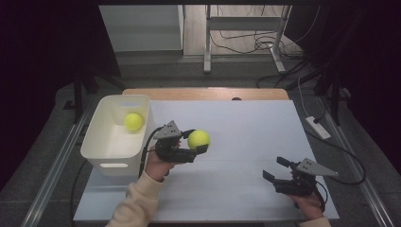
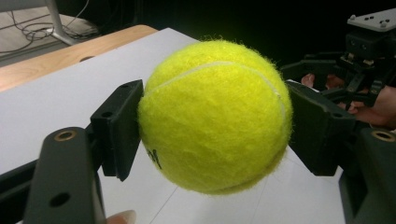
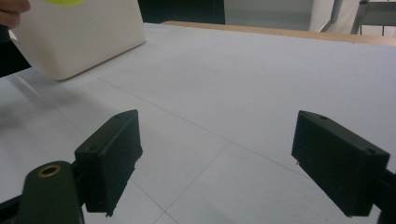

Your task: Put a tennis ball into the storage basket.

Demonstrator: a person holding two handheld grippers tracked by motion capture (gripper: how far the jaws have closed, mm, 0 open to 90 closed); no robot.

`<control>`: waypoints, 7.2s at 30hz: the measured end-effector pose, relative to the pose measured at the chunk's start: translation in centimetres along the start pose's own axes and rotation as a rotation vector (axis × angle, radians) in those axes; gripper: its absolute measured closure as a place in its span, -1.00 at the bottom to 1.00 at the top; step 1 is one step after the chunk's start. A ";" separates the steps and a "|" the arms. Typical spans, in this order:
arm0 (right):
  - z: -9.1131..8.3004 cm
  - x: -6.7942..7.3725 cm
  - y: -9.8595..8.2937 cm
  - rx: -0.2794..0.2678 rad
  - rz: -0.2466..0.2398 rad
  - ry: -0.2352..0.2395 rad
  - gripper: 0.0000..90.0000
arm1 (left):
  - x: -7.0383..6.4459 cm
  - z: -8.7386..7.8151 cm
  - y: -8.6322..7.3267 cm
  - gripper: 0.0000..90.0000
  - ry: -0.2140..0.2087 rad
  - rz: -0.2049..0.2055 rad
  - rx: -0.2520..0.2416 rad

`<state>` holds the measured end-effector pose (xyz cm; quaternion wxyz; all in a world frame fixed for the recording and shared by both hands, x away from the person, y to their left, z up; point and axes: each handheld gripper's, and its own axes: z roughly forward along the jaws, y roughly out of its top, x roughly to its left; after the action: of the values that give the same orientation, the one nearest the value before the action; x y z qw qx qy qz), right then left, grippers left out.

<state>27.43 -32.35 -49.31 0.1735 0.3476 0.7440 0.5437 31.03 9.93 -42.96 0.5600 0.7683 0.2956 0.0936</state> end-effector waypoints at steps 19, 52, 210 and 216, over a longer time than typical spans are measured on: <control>0.0 0.0 0.0 -0.002 0.000 0.000 -0.65 | 1.4 -2.7 0.5 -0.41 0.051 -0.025 -0.064; 0.0 0.0 0.0 0.002 -0.006 -0.001 -0.64 | 2.8 -6.2 1.0 -0.41 0.114 -0.041 -0.133; 0.1 0.0 0.2 -0.002 -0.006 -0.005 -0.64 | 11.9 -16.1 0.8 -0.71 0.552 -0.227 -0.012; 0.2 0.0 0.2 -0.001 -0.006 -0.005 -0.64 | 11.1 -15.8 1.0 -0.71 0.496 -0.198 -0.021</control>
<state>27.64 -32.21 -49.15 0.1770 0.3467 0.7442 0.5428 32.84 28.67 -38.52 0.4848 0.6833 0.4965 0.2270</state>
